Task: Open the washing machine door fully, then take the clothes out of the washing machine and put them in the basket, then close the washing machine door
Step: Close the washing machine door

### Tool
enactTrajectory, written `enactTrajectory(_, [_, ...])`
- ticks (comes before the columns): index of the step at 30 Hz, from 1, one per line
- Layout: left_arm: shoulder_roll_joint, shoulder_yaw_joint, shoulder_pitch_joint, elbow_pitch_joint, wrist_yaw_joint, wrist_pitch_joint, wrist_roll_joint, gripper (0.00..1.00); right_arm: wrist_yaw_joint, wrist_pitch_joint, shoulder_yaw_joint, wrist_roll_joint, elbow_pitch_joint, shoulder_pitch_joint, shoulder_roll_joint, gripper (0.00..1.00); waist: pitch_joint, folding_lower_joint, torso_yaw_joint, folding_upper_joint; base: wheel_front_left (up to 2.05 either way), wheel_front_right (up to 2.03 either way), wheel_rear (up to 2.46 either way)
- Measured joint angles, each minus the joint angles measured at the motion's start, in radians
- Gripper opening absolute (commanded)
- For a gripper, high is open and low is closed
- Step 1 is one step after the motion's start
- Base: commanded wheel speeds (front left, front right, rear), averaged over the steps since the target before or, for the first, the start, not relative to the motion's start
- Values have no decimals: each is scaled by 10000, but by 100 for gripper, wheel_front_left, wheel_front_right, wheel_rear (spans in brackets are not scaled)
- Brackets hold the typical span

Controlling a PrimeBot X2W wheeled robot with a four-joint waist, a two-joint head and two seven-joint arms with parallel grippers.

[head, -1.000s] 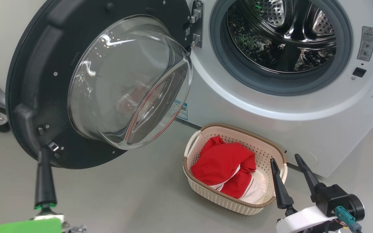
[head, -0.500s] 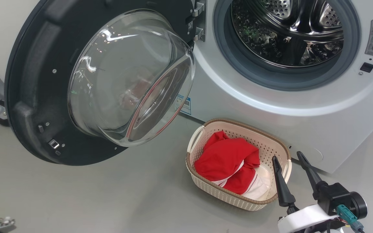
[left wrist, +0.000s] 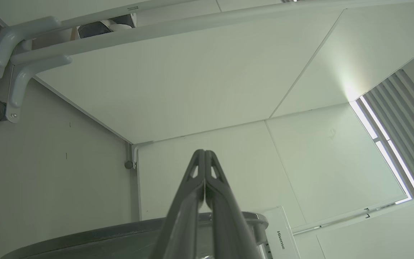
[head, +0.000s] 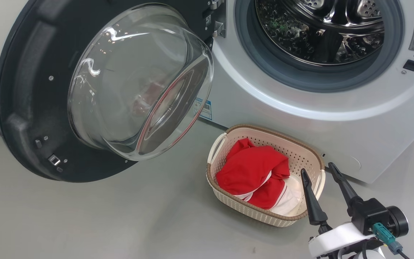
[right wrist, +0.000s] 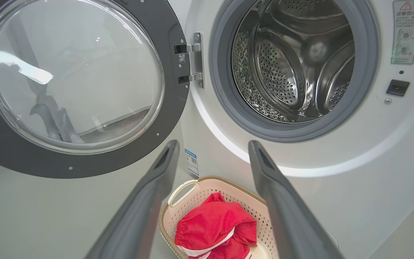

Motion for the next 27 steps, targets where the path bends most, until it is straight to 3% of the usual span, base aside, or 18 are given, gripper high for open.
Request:
enactTrajectory(10, [892,-219,-711,1302,487,1078,-238,0,19,104,77,-56,-29,-187,-109,100,234,0,-292,0,0,0,0])
enactTrajectory(27, [1191,-662,-1612,2546,470,1956,-570,0,134,188,151,-81,-123,-565,-174,100,720,0,-1054,0,0,0,0])
